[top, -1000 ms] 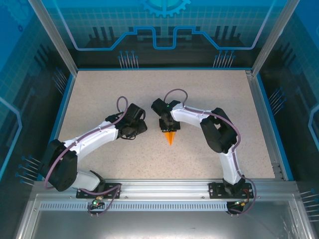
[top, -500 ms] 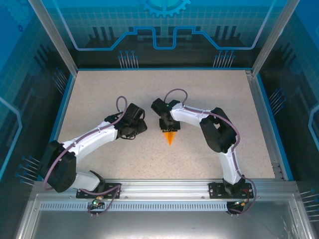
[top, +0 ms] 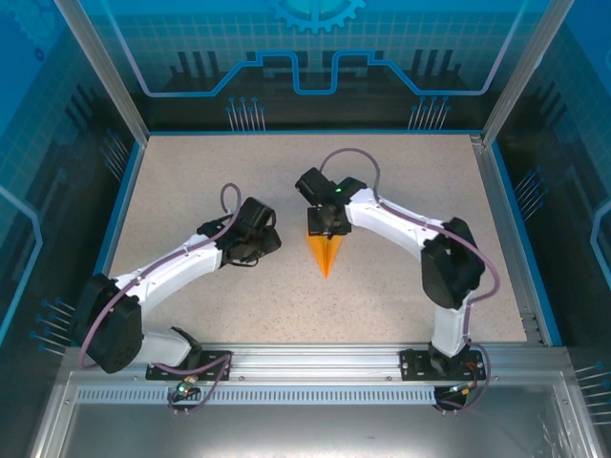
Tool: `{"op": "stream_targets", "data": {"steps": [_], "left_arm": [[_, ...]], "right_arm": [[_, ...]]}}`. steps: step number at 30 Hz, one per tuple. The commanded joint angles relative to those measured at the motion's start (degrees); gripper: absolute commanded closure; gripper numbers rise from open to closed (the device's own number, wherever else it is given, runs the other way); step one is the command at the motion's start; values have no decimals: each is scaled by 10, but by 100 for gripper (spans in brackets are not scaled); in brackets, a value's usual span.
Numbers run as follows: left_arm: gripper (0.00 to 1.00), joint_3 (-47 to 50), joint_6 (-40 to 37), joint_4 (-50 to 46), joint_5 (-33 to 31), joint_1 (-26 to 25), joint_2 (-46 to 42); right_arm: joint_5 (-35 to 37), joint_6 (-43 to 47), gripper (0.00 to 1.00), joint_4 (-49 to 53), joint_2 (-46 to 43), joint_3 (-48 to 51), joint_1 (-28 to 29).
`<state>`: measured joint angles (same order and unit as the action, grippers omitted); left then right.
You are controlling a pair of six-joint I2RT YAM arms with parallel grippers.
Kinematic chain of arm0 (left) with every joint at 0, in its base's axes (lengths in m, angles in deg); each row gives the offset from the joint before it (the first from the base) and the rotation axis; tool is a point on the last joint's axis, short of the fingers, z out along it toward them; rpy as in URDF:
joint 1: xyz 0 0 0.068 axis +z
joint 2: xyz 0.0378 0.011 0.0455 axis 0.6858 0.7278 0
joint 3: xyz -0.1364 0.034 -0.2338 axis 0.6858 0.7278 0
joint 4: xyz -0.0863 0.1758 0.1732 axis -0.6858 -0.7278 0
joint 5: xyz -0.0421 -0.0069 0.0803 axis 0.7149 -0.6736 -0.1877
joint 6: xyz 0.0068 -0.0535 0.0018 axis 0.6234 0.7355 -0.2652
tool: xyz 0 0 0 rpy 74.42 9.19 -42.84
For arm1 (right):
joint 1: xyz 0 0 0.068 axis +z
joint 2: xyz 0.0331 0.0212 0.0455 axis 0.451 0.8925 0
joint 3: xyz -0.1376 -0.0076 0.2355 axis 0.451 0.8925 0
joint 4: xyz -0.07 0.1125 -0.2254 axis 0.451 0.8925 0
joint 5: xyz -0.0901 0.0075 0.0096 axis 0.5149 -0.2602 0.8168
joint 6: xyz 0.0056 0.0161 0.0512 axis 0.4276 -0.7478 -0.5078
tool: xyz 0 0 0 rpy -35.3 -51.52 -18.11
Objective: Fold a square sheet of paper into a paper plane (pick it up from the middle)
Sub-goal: Reset both arms
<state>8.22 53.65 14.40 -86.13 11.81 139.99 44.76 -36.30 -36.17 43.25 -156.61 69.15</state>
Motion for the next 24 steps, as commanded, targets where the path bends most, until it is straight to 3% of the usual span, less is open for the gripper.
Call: {"op": "stream_targets", "data": {"steps": [1, 7, 12, 15, 18, 24], "left_arm": [[51, 14, -21, -5, -32, 5, -32], [45, 29, -42, 1, -88, 6, -74], [29, 47, -65, -2, -162, 11, -114], [16, 59, -89, -1, -215, 17, -136], [1, 69, -118, -2, -260, 29, -153], [1, 93, -180, 14, -311, 88, -175]], "right_arm": [[66, 28, 49, -14, -103, 40, 4], [196, 75, 39, -81, -276, 155, 2], [311, 86, 29, -126, -397, 259, -30], [340, 113, 23, -153, -441, 314, -74], [350, 160, 19, -215, -461, 380, -135], [240, 283, 14, -409, -457, 523, -250]]}}
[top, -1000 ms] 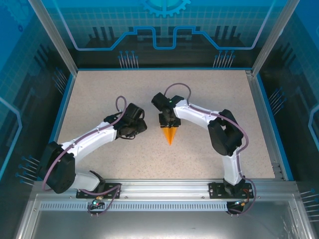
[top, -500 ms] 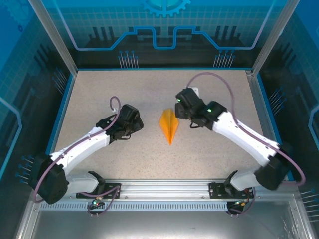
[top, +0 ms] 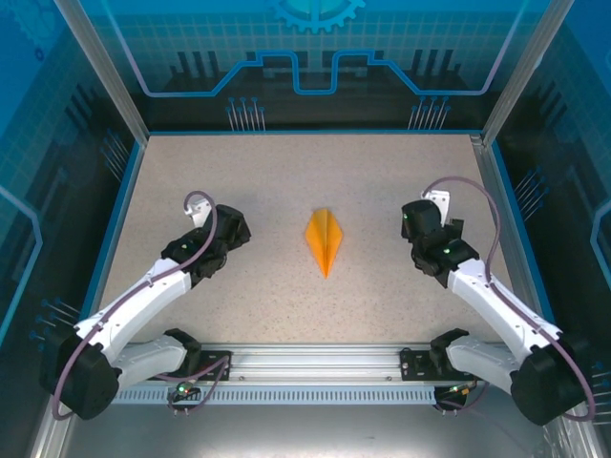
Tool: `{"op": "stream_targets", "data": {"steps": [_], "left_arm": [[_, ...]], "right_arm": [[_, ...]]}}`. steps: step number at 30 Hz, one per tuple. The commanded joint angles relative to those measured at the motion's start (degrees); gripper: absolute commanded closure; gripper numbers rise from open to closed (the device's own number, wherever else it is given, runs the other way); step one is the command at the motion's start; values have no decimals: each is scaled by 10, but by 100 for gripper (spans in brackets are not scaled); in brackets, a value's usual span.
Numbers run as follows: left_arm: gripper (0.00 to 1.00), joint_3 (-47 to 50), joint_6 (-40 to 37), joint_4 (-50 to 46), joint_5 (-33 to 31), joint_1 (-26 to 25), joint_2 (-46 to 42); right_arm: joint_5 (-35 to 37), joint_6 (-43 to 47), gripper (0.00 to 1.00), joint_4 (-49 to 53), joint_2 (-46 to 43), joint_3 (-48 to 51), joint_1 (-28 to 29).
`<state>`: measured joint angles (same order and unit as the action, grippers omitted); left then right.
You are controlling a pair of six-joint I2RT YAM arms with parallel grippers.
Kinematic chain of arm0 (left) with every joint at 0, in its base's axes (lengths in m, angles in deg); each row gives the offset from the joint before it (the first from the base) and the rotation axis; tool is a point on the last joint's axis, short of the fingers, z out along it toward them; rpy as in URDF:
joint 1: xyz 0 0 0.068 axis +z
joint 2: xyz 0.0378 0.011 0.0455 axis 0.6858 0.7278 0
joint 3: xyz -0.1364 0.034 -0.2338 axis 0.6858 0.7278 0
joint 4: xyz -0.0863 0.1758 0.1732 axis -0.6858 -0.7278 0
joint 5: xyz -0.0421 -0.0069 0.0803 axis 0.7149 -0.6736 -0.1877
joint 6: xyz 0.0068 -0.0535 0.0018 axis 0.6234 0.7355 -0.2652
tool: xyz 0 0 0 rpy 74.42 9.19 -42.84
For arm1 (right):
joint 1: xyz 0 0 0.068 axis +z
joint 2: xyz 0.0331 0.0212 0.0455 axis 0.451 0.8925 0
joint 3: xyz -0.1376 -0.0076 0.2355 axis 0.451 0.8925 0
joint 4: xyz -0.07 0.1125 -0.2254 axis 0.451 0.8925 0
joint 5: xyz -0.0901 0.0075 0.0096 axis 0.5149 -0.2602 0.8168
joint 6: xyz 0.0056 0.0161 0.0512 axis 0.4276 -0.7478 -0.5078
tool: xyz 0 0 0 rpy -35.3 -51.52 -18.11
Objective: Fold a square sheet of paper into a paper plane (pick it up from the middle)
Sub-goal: Reset both arms
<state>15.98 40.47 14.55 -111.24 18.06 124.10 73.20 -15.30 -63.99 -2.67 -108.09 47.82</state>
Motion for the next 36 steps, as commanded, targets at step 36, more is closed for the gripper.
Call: {"op": "stream_targets", "data": {"steps": [36], "left_arm": [[1, 218, -364, 732, 184, 216, 209]], "right_arm": [[-390, 216, 1, -644, 256, 163, -170]]}}
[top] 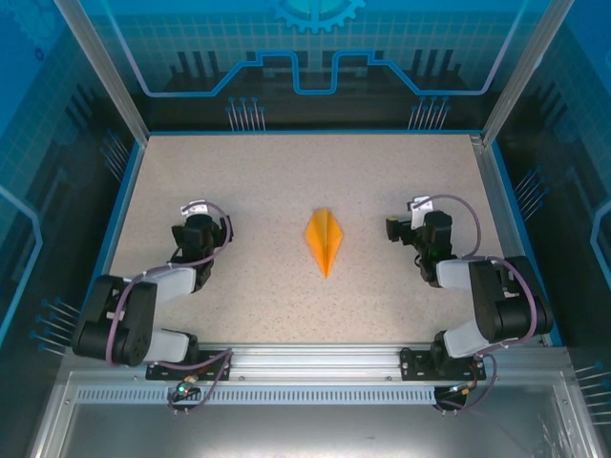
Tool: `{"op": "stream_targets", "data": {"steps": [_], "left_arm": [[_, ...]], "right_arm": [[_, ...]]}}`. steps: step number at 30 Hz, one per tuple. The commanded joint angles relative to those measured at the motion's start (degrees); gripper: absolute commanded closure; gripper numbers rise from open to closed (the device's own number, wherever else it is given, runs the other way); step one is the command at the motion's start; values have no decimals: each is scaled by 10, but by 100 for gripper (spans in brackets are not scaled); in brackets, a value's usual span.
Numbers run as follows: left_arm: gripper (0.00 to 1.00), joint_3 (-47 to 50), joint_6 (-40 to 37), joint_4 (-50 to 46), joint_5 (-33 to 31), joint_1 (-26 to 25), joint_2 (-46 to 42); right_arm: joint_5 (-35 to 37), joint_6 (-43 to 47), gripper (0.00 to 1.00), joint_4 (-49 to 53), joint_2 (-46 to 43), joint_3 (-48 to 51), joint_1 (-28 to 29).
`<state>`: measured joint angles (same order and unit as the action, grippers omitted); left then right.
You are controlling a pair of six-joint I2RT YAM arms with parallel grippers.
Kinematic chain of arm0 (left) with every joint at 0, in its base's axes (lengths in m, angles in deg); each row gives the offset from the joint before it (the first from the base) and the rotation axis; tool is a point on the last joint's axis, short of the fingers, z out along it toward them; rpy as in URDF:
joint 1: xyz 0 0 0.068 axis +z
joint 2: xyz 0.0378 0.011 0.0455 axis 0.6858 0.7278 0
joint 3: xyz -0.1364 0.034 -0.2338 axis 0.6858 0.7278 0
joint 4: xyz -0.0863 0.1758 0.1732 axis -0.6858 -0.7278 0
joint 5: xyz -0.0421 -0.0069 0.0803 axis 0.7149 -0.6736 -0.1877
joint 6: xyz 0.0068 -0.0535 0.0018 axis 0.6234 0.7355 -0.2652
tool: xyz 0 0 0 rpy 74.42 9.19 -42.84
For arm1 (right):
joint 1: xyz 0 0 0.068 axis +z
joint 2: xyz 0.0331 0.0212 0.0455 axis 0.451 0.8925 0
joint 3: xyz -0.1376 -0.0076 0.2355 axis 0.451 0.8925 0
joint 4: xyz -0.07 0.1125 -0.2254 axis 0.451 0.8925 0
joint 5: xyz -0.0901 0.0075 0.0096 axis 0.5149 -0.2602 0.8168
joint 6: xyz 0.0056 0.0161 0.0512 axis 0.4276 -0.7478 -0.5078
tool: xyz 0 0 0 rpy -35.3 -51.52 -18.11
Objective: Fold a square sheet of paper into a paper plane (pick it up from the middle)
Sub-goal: Reset both arms
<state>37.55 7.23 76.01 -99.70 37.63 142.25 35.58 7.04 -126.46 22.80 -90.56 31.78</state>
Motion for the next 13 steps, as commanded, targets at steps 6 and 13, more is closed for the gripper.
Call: {"op": "stream_targets", "data": {"steps": [6, 13], "left_arm": [[1, 9, -18, 148, 114, 48, 65], [1, 4, -30, 149, 96, 33, 69]], "right_arm": [[-13, -5, 1, -20, 2, -12, -8], [-15, -5, 1, -19, 2, -12, -8]]}}
